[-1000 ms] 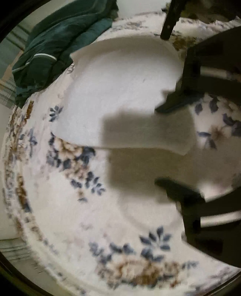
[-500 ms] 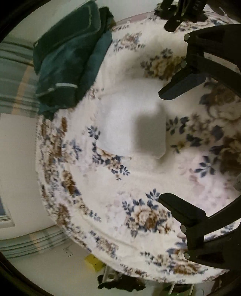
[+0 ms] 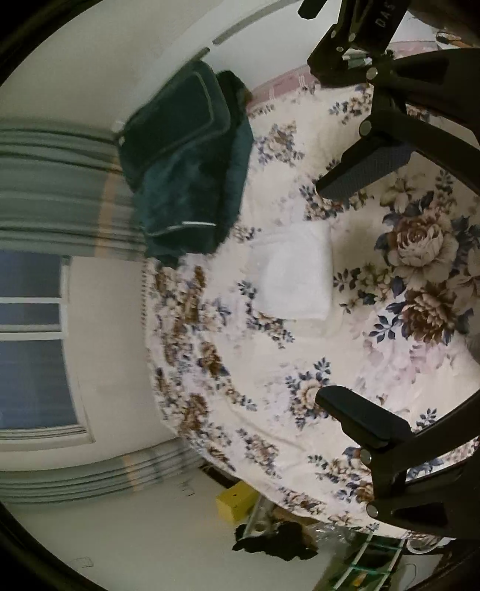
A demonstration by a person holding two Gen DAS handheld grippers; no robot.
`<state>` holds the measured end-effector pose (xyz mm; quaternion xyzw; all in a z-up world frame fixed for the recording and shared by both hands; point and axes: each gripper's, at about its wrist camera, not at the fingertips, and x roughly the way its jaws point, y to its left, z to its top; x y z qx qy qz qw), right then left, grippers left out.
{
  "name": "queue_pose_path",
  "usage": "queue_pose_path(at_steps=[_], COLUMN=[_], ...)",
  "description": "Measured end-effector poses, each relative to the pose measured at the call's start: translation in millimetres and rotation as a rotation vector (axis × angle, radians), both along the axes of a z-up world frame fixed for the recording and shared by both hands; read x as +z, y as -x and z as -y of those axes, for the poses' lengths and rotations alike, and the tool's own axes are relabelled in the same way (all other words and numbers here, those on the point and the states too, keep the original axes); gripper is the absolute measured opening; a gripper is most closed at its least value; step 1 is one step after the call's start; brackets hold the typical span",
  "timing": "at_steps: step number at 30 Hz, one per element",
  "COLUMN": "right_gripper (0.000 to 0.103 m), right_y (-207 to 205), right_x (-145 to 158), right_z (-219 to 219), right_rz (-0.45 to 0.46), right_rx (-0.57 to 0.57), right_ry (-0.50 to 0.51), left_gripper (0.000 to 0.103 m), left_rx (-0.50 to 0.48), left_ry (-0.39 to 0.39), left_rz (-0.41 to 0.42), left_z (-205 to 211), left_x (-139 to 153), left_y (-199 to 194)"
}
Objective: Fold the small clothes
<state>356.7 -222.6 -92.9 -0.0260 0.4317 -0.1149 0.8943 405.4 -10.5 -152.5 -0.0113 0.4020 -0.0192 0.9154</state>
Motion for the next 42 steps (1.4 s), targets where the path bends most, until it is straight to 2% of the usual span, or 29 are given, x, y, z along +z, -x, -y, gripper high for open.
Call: queue_pose_path(at_steps=[6,11,17,26,42], right_gripper=[0.103,0.103,0.103,0.103,0.103], right_y=[55,90,119,140,139], right_x=[57,91,108,124,139], right_z=[-6,-5,-7,-5,-4], right_rz=[0.062,0.114,0.134,0.153,0.164], right_rx=[0.021,0.028,0.036,0.045,0.062], right_ry=[0.006,0.008,0.007,-0.004,-0.022], left_gripper=[0.103,0.103,0.103,0.103,0.103], left_rx=[-0.010,-0.028,-0.035,-0.021,-0.012], left_ry=[0.025,0.024,0.018,0.006,-0.019], left_rz=[0.066,0.092,0.108,0.132,0.151], left_z=[1,5,7,10,14], left_x=[46,66,79,89,98], left_y=[44,69,90,106,110])
